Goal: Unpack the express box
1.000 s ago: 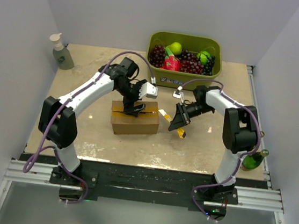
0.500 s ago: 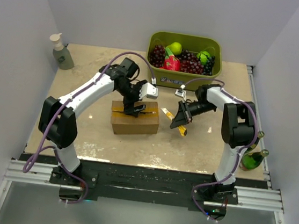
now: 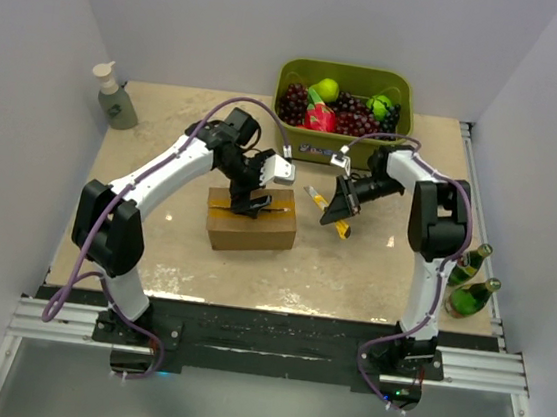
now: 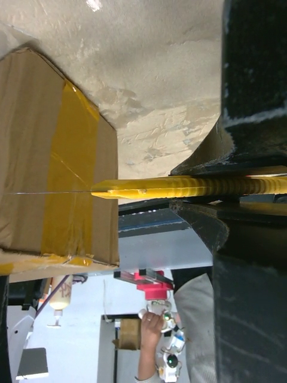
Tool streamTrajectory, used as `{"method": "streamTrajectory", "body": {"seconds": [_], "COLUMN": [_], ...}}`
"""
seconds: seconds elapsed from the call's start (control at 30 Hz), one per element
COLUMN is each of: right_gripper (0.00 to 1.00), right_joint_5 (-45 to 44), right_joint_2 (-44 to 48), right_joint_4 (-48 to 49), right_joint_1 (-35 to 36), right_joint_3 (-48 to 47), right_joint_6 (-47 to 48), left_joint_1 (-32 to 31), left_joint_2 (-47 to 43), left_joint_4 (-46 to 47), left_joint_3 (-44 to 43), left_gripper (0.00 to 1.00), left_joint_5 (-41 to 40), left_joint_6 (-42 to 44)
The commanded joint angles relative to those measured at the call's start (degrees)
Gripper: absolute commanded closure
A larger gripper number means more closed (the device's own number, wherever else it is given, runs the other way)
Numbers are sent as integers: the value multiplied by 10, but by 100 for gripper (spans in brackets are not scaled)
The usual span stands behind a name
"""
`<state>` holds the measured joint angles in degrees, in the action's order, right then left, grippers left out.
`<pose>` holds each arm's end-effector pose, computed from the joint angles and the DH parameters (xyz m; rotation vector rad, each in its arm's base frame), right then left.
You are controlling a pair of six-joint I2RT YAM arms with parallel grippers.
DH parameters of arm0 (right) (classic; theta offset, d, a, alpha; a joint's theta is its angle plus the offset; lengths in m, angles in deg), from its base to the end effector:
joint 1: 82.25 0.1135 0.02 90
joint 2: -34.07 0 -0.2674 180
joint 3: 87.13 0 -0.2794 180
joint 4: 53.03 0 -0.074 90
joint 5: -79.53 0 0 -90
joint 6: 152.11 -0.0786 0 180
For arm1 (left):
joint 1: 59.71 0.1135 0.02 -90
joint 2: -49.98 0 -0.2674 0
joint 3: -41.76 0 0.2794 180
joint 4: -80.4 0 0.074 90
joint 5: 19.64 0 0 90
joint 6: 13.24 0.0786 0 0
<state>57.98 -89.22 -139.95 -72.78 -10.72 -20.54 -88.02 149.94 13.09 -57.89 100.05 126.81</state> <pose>0.3829 0.1380 0.1443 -0.8558 2.3710 1.7411 0.3335 -0.2239 0.2438 1.7527 1.9342 -0.5812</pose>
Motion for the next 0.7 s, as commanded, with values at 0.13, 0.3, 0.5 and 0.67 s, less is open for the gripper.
{"method": "streamTrajectory", "body": {"seconds": [0.13,0.3,0.5,0.67], "right_gripper": [100,100,100,100], "right_joint_5": [9,16,40,45], "right_joint_2": [25,37,45,53], "right_joint_4": [-64,-64,-64,-64], "right_joint_1": [12,24,28,39], "right_joint_3": [24,35,36,39], "right_joint_6": [43,49,48,48], "left_joint_1": [-10,-12,-13,-15], "left_joint_2": [23,26,29,28], "left_joint_4": [6,5,7,7], "left_joint_3": [13,13,12,15], "left_gripper": [3,3,3,3], "left_joint_5": [-39,-40,-40,-41], "left_joint_6": [14,14,11,11]}}
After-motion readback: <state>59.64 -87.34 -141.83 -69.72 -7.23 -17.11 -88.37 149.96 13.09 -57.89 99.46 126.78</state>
